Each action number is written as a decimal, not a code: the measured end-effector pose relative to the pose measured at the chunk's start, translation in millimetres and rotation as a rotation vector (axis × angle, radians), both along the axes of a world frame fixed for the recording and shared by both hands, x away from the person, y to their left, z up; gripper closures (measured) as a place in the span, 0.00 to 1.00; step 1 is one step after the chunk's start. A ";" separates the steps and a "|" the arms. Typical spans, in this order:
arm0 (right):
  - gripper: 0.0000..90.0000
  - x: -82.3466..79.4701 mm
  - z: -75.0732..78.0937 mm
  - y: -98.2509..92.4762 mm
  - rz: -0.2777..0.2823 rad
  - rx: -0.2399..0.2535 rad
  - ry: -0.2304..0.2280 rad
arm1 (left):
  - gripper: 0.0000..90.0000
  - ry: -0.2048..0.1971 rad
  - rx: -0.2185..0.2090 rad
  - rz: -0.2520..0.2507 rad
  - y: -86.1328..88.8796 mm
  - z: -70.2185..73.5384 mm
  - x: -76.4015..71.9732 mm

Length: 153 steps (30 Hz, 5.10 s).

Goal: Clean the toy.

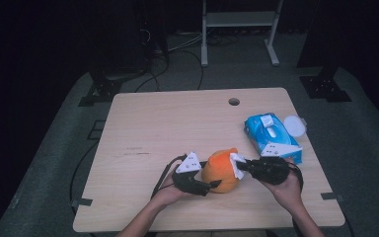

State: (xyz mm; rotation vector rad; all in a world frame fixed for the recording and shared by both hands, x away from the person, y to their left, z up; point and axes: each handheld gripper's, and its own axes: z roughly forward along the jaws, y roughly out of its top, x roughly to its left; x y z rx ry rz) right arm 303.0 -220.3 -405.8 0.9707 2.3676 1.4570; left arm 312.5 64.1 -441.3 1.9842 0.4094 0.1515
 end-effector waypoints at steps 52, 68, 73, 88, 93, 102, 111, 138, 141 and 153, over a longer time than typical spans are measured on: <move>0.93 -9.3 15.5 -8.5 0.051 -0.025 0.002 | 0.31 -0.124 0.061 -0.072 -25.2 -1.3 -24.1; 0.93 -21.1 27.5 13.4 0.163 -0.042 0.003 | 0.34 -0.178 0.082 -0.084 -33.5 -3.7 -33.7; 0.93 -25.9 28.5 25.0 0.205 -0.075 -0.006 | 0.35 -0.211 0.102 -0.101 -33.7 -4.0 -37.1; 0.93 -14.7 20.7 15.0 0.158 -0.069 0.040 | 0.35 -0.279 0.155 -0.158 -41.9 -5.0 -45.1; 0.93 -8.3 18.3 13.0 0.116 -0.097 0.021 | 0.36 -0.220 0.107 -0.138 -36.5 -5.4 -37.5; 0.92 7.2 5.6 -37.9 0.002 -0.057 0.106 | 0.36 -0.167 0.060 -0.122 -28.0 -5.3 -27.6; 0.92 -2.3 13.3 -23.9 0.046 -0.094 0.077 | 0.36 -0.044 -0.019 -0.032 -13.4 -4.1 -10.4; 0.92 -3.8 15.5 -5.1 0.078 0.029 0.035 | 0.39 -0.089 0.017 0.017 -11.4 -6.2 -1.2; 0.92 -6.3 19.4 -4.0 0.042 0.061 -0.005 | 0.41 -0.151 -0.002 0.041 -1.3 12.2 -3.1; 0.91 2.2 -6.0 -36.9 -0.039 -0.042 0.071 | 0.39 -0.202 0.126 0.028 -11.5 2.0 -12.1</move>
